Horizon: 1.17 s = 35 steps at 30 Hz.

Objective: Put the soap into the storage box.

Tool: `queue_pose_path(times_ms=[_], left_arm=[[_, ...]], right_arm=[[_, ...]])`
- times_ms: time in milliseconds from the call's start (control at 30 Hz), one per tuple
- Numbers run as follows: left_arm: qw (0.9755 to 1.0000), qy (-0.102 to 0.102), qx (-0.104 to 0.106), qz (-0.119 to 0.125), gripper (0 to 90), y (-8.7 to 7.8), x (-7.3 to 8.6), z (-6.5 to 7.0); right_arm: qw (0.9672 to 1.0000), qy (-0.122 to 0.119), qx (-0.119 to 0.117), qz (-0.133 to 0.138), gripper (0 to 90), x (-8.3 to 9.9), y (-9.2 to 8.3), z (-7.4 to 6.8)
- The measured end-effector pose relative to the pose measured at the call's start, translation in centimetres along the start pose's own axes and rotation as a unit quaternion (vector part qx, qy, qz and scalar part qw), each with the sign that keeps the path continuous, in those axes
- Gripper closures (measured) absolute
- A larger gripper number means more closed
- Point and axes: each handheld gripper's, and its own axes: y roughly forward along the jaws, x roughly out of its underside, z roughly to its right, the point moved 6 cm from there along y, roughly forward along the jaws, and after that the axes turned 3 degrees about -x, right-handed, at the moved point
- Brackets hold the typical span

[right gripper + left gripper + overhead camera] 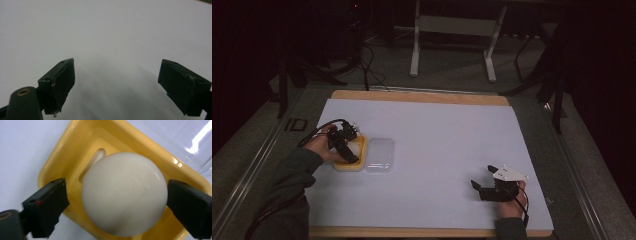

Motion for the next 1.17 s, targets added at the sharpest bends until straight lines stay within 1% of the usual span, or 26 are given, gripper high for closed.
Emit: queue_pose_path(times_ms=[133, 200, 233, 367, 433, 500, 567, 667, 767, 833, 900, 933, 1100, 1167], left_arm=[[1.0000, 0.001, -0.005, 0.004, 2.8, -0.6, 0.2, -0.2], [0.9999, -0.001, -0.007, 0.009, 2.7, -0.9, 0.3, -0.3], [0.9999, -0.004, -0.006, 0.012, 2.7, -1.0, 0.3, -0.3], [0.9997, -0.002, -0.004, 0.022, 3.2, -1.7, 0.5, -0.4], [0.9996, -0.001, 0.005, 0.026, 5.6, -2.0, 0.6, -0.2], [0.9995, 0.003, 0.007, 0.030, 9.3, -2.3, 0.6, -0.1], [0.9992, 0.006, 0.013, 0.038, 14.7, -2.7, 0.5, 0.1], [0.9989, 0.013, 0.008, 0.044, 16.1, -3.1, 0.3, 0.3], [0.9985, 0.021, -0.003, 0.050, 18.9, -3.4, -0.1, 0.5], [0.9980, 0.025, -0.003, 0.057, 20.5, -3.7, -0.4, 0.7], [0.9976, 0.030, -0.009, 0.062, 22.0, -4.0, -0.7, 1.1], [0.9972, 0.037, -0.010, 0.064, 22.8, -4.1, -0.8, 1.2], [0.9952, 0.057, -0.014, 0.079, 26.5, -4.7, -1.7, 2.6], [0.9939, 0.064, -0.009, 0.089, 29.8, -4.9, -2.0, 3.4]], right_arm=[[1.0000, 0.000, 0.000, 0.000, 13.9, 0.0, 0.0, 0.0], [1.0000, 0.000, 0.000, 0.000, 13.9, 0.0, 0.0, 0.0], [1.0000, 0.000, 0.000, 0.000, 13.9, 0.0, 0.0, 0.0], [1.0000, -0.001, 0.000, 0.000, 13.9, 0.0, 0.0, 0.0], [1.0000, -0.001, 0.000, 0.000, 13.9, 0.0, 0.0, 0.0], [1.0000, -0.001, 0.000, -0.001, 13.9, 0.0, 0.0, 0.0], [1.0000, -0.001, 0.001, -0.001, 13.9, 0.0, 0.0, 0.0], [1.0000, -0.001, 0.001, -0.001, 13.9, 0.0, 0.0, 0.0], [1.0000, -0.001, 0.001, -0.001, 13.9, 0.0, 0.0, 0.0], [1.0000, 0.000, 0.001, -0.001, 13.9, 0.0, 0.0, 0.0], [1.0000, -0.001, 0.001, 0.000, 13.9, 0.0, 0.0, 0.0], [1.0000, 0.000, 0.000, -0.001, 13.9, 0.0, 0.0, 0.0], [1.0000, -0.001, 0.001, -0.001, 13.9, 0.0, 0.0, 0.0], [1.0000, -0.001, 0.001, -0.001, 13.9, 0.0, 0.0, 0.0]])
